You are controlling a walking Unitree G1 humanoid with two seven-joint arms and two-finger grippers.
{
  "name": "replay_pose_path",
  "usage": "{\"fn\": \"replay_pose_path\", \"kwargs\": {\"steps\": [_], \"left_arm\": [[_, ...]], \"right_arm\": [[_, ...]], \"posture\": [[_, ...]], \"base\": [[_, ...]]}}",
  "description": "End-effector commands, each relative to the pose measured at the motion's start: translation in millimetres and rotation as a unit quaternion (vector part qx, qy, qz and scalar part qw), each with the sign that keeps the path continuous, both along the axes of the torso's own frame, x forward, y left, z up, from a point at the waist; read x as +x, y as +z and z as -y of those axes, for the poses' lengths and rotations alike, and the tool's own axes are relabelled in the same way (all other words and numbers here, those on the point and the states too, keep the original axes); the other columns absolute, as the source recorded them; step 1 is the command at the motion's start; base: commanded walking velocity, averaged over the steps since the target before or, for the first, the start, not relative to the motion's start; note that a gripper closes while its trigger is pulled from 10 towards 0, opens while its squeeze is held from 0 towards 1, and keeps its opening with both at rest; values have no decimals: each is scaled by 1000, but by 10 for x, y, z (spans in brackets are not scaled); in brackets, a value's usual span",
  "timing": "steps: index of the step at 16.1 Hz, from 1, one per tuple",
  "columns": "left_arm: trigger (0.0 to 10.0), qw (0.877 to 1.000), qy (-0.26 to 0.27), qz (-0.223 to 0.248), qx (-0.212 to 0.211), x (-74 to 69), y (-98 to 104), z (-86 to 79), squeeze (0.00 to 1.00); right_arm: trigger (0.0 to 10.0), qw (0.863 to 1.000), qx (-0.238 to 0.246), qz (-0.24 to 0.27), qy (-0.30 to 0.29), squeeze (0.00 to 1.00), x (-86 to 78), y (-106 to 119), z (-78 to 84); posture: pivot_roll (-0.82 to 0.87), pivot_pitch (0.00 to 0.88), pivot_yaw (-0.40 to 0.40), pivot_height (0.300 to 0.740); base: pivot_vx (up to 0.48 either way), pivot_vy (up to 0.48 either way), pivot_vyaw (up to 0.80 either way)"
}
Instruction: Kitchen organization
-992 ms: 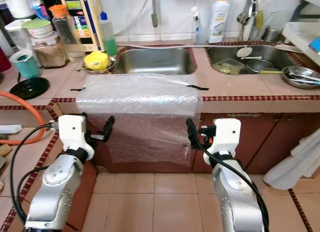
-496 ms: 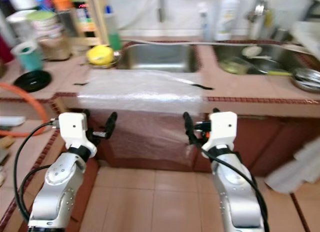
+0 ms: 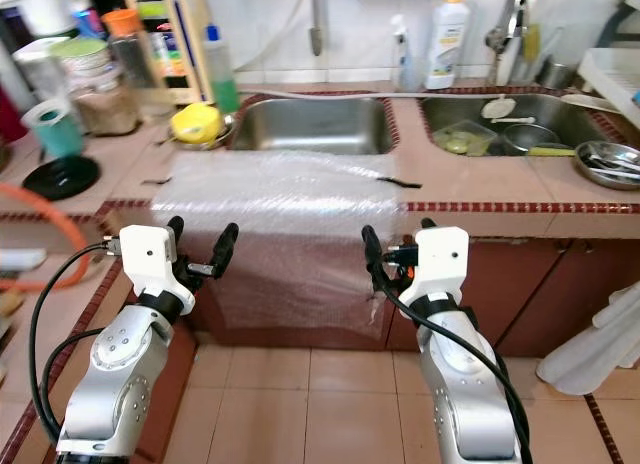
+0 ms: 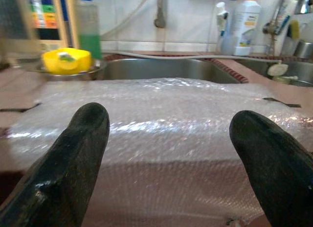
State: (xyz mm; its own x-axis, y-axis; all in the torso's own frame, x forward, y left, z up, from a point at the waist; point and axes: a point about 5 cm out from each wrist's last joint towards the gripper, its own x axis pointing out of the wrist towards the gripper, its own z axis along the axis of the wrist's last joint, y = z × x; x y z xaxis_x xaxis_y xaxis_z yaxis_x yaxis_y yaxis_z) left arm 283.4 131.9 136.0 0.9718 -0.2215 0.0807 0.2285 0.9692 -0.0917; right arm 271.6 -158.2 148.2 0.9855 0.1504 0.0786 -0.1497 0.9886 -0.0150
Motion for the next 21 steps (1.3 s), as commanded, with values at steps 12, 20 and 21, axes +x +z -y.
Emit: {"fn": "replay_pose_path", "kwargs": {"steps": [12, 20, 21], "left_arm": [[10000, 1000, -11, -2, 10, 19, 8, -5, 0], [10000, 1000, -4, -7, 15, 53, -14, -4, 0], [10000, 1000, -5, -6, 17, 62, -13, 0, 0]], "right_arm": [[10000, 1000, 0, 6, 4, 0, -6, -5, -31], [10000, 1000, -6, 13, -1, 0, 11, 17, -14], [10000, 1000, -9, 14, -2, 0, 6, 16, -5]], "posture": [[43, 0, 91, 740], [35, 0, 88, 740], [33, 0, 86, 740]], "base": [[435, 0, 0], [246, 0, 0], [0, 0, 0]]}}
